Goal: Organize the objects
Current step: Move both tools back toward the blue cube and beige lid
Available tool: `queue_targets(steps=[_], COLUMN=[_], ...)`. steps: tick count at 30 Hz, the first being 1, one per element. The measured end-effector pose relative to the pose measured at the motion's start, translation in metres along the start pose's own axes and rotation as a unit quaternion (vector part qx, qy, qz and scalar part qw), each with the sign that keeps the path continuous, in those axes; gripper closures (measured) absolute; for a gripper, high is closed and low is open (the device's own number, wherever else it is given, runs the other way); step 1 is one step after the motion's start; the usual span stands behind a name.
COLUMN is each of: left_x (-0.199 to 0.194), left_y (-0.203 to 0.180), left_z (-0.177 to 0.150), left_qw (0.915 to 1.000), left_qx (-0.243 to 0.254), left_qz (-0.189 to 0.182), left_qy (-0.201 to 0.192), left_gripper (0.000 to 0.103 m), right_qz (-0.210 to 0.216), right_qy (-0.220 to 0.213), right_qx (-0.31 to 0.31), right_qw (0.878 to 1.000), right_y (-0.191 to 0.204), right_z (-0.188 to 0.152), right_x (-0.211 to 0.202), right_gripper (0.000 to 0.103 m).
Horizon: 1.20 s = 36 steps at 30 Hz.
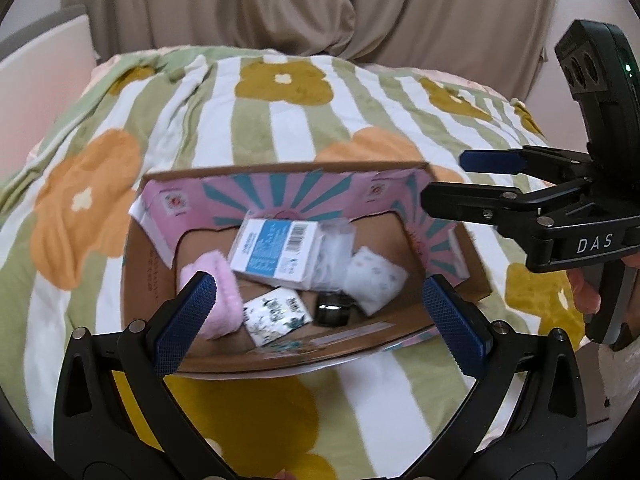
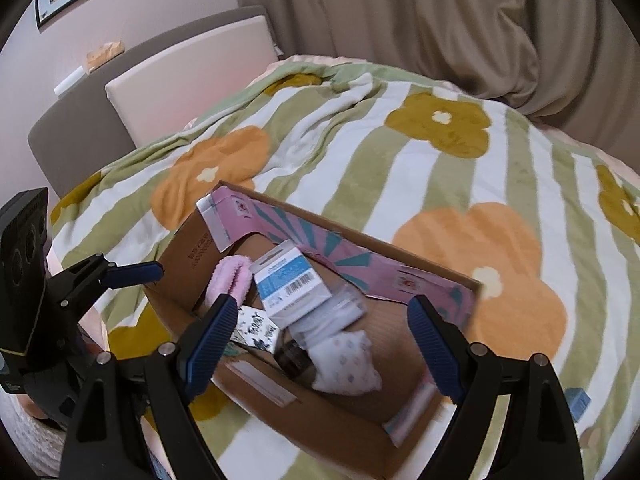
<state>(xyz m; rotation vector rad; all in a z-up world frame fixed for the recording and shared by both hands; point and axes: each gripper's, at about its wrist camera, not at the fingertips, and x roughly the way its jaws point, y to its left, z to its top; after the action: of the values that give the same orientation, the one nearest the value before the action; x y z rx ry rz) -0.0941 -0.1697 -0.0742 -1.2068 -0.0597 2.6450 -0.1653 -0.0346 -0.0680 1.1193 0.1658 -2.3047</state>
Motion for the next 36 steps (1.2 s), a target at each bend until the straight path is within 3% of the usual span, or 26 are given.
queue_targets(steps=[14, 18, 26, 36], left_x=[-0.012, -0.006, 0.025, 0.094], left_y=[-0.1, -0.131, -0.194, -0.264], left_z=[0.025, 0.03, 0.032, 0.023], left_qw=[0.9981, 0.9973, 0.9943, 0.9897], left_qx=[0.048, 0.048, 0.058, 0.081], left_qz=[-0.003, -0.022, -0.069, -0.115], left_qy=[-0.038, -0.05, -0.057, -0.026], left_gripper=[0.0, 0.0, 0.0, 0.0], right_qz=[-0.066, -0.084, -0.125, -0.166], right_qy=[-0.048, -0.062, -0.075, -0.044], right_qx=[0.037, 0.054, 0.065, 0.084], right_qw=[0.996, 0.993, 0.987, 0.982], right_y=[-0.071, -0.1, -0.152, -0.221], right_z=[-0.034, -0.051, -0.09, -0.152], right_x=[-0.098, -0.124, -0.154, -0.147], right_gripper=[0.018, 0.018, 0.018, 0.018])
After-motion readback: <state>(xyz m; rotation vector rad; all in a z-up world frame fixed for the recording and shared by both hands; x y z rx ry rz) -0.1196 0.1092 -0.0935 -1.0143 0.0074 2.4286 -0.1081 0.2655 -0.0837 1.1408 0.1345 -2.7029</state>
